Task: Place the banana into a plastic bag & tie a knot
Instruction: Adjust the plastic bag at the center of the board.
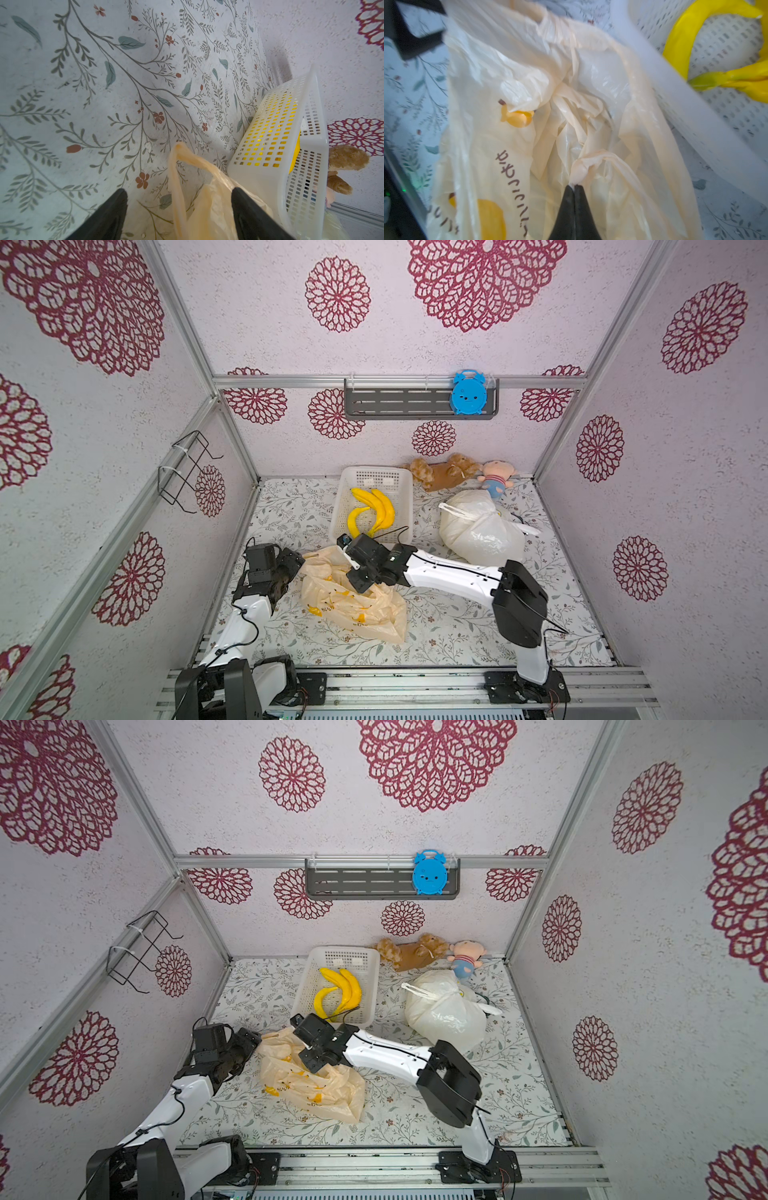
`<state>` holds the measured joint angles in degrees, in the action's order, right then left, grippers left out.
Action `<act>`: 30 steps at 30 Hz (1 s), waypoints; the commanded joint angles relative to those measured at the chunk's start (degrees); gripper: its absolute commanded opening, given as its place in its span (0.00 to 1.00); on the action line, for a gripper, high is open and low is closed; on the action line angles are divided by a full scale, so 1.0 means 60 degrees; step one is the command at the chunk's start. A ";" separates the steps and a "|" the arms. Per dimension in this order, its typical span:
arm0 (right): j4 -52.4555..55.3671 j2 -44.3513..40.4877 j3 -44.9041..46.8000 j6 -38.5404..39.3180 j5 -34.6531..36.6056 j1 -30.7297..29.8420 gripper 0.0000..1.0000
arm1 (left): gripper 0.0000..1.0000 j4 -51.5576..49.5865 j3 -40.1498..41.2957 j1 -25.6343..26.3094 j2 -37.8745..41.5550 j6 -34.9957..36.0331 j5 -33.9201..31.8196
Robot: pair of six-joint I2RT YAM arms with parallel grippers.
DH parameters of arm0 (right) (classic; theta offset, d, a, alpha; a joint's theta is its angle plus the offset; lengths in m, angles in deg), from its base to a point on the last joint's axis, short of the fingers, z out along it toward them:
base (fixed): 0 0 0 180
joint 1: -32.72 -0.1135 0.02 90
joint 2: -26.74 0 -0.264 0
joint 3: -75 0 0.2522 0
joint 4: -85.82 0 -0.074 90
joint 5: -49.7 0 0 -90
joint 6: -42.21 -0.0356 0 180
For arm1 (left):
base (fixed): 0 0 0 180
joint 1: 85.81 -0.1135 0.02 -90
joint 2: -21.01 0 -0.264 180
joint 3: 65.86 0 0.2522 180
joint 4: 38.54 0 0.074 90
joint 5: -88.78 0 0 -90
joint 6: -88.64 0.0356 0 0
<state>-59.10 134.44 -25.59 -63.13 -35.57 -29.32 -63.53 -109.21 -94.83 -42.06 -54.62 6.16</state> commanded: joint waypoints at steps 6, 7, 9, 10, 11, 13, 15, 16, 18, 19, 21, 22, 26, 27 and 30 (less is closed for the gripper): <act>-0.4059 -0.2070 0.3003 -0.1308 -0.0400 0.0805 0.00 | 0.82 0.0435 0.0157 0.0301 -0.0152 -0.0015 -0.0086; -0.4377 -0.2276 0.3388 -0.1467 -0.0402 0.0880 0.00 | 0.82 0.0435 0.0155 0.0326 -0.0168 -0.0016 -0.0099; -0.5262 -0.2827 0.4361 -0.1963 -0.0524 0.1165 0.00 | 0.82 0.0435 0.0170 0.0360 -0.0171 -0.0016 -0.0137; -0.5683 -0.3062 0.4794 -0.2242 -0.0534 0.1302 0.00 | 0.82 0.0451 0.0183 0.0375 -0.0179 -0.0026 -0.0156; -0.6204 -0.3361 0.5388 -0.2597 -0.0517 0.1496 0.00 | 0.82 0.0475 0.0184 0.0403 -0.0182 -0.0030 -0.0153; -0.7417 -0.3808 0.6492 -0.3491 -0.0558 0.1878 0.00 | 0.82 0.0522 0.0184 0.0460 -0.0225 -0.0045 -0.0161; -0.8836 -0.3996 0.7642 -0.4584 -0.0769 0.2344 0.00 | 0.82 0.0566 0.0157 0.0566 -0.0299 -0.0058 -0.0189; -0.9436 -0.3990 0.8050 -0.5037 -0.0876 0.2527 0.00 | 0.82 0.0594 0.0141 0.0621 -0.0341 -0.0060 -0.0197; -1.0533 -0.3868 0.8762 -0.5764 -0.0981 0.2814 0.00 | 0.82 0.0596 0.0079 0.0725 -0.0408 -0.0067 -0.0212; -1.0697 -0.3771 0.8857 -0.5856 -0.1063 0.2874 0.00 | 0.82 0.0583 0.0045 0.0766 -0.0409 -0.0074 -0.0197; -1.0427 -0.3550 0.8700 -0.5819 -0.1202 0.2912 0.00 | 0.83 0.0417 -0.0094 0.0901 -0.0277 -0.0044 -0.0264; -1.0343 -0.3495 0.8646 -0.5774 -0.1252 0.2913 0.00 | 0.85 0.0305 -0.0174 0.0991 -0.0149 -0.0023 -0.0345; -0.8935 -0.3666 0.8184 -0.5089 -0.0983 0.2913 0.15 | 0.92 -0.0265 -0.0676 0.1318 0.0349 0.0085 -0.0486; -0.8487 -0.3817 0.8086 -0.4856 -0.0866 0.2913 0.19 | 0.94 -0.0375 -0.0796 0.1341 0.0397 0.0100 -0.0430; -0.7130 -0.4387 0.7735 -0.4031 -0.0560 0.2924 0.34 | 0.97 -0.0581 -0.1086 0.1369 0.0375 0.0143 -0.0175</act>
<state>-108.74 112.54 23.46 -92.00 -41.12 -11.79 -65.10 -113.62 -86.96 -40.40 -54.55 4.48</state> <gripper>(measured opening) 0.313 0.966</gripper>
